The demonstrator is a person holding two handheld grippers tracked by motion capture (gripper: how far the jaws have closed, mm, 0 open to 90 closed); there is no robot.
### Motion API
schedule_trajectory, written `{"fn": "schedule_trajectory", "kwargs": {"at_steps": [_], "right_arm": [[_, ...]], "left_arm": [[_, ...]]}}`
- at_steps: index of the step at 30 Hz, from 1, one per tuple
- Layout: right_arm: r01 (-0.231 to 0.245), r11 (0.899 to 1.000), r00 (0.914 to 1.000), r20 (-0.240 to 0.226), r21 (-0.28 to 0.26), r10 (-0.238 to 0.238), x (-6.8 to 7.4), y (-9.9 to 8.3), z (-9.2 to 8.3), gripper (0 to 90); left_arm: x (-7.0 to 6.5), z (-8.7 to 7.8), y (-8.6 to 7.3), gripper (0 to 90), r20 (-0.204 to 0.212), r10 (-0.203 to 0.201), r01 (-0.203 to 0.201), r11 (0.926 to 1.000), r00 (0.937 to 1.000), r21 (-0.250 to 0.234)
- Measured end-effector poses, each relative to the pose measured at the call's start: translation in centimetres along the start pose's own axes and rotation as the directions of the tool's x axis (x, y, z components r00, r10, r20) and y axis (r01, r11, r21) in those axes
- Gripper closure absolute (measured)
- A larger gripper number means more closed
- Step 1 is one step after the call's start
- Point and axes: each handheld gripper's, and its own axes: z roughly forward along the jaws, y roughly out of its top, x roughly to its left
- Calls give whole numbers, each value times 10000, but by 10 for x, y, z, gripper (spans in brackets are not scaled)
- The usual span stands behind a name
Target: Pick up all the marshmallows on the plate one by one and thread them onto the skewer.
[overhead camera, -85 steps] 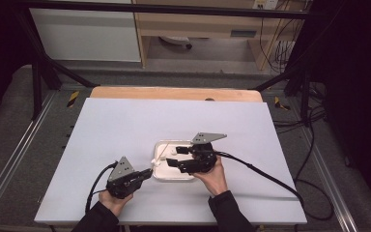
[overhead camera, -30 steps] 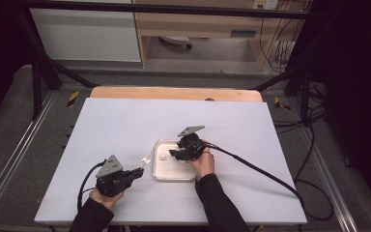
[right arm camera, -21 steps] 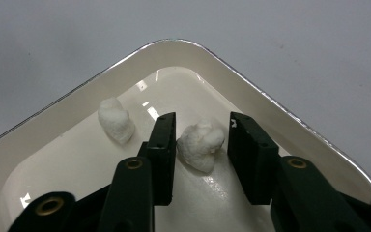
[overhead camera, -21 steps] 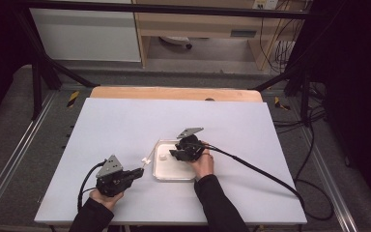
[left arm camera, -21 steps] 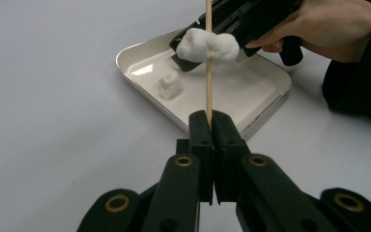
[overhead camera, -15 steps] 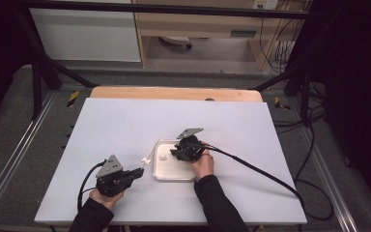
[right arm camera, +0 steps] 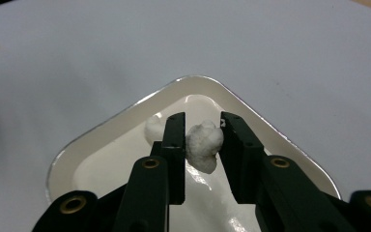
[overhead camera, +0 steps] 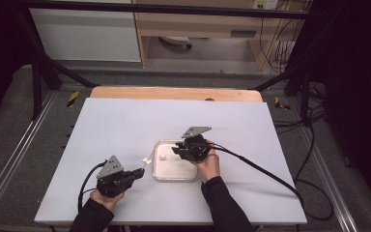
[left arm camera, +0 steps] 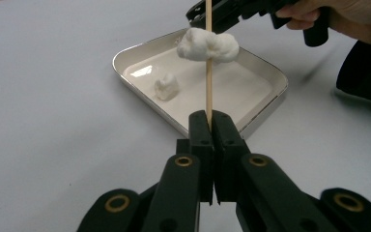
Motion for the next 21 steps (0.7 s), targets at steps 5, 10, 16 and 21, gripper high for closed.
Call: {"fn": "schedule_trajectory", "kwargs": {"at_steps": [5, 10, 16, 21], "right_arm": [[177, 9991, 9995, -262, -388, -188, 4, 0, -19, 736], [173, 9974, 9983, -534, -705, -211, 7, 4, -35, 737], [-401, 9887, 9939, -1075, -1444, 247, 8, 14, -55, 733], [-1035, 9703, 9854, -1549, -2186, 702, 5, 22, -69, 732]], "left_arm": [[-3, 1, 0, 885, 78, 88, -88, 10000, 9999, -26], [-6, 2, 1, 885, 178, 238, -238, 9997, 9996, -19], [-9, 3, 1, 885, 310, 395, -393, 9992, 9987, -73], [-12, 4, 1, 885, 422, 531, -528, 9986, 9977, -81]]}}
